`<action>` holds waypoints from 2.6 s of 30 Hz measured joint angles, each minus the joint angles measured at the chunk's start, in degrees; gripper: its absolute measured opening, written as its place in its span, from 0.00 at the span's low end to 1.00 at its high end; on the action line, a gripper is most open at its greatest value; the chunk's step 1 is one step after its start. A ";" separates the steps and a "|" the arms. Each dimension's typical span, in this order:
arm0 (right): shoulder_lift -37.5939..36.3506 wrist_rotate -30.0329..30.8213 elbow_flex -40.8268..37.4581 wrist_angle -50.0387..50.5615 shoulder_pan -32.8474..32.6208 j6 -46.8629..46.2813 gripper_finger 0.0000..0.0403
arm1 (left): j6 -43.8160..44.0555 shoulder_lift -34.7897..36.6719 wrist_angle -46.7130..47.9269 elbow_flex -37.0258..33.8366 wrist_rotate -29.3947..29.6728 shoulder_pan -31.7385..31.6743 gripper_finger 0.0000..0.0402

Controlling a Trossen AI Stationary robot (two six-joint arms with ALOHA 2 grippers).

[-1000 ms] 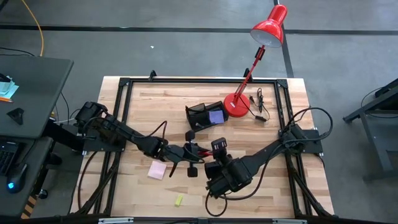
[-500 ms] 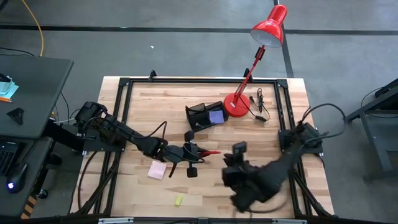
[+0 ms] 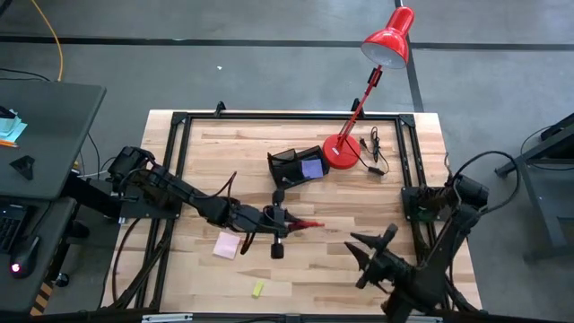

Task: Pick and place office supplies into organizer
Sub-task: Adjust the red scissors in the black desk organizer

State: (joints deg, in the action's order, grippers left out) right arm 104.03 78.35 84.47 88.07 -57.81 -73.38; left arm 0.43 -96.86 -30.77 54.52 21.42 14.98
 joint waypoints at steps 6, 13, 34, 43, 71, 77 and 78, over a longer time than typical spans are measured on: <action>-0.67 7.64 -13.69 -4.50 -0.14 -15.10 0.31 | -2.38 0.02 -15.26 -3.78 -10.46 0.09 0.06; -0.70 11.63 -23.06 -10.27 -0.36 -24.73 0.31 | -4.54 0.02 -32.63 -12.55 -12.05 -2.56 0.07; -0.64 11.71 -23.83 -13.33 11.90 -20.26 0.31 | -0.11 0.02 -46.48 -19.76 -27.66 -17.39 0.06; -0.64 10.85 -19.27 -23.51 18.23 -6.59 0.31 | -1.27 0.02 -46.85 -19.76 -28.87 -17.22 0.05; -12.20 -21.02 -50.70 -135.50 14.40 81.39 0.31 | 0.94 0.02 -49.30 -19.71 -31.66 -17.22 0.05; -17.26 -10.84 -52.99 -136.42 18.70 83.54 0.31 | 0.93 0.02 -48.68 -19.71 -30.18 -17.22 0.11; -17.86 -14.44 -52.81 -136.49 19.71 84.62 0.31 | 0.92 0.02 -48.65 -19.71 -30.10 -17.22 0.11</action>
State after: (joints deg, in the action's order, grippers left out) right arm 86.17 63.91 31.66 -48.43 -38.10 11.24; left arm 1.34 -96.84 -79.42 34.81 -8.67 -2.24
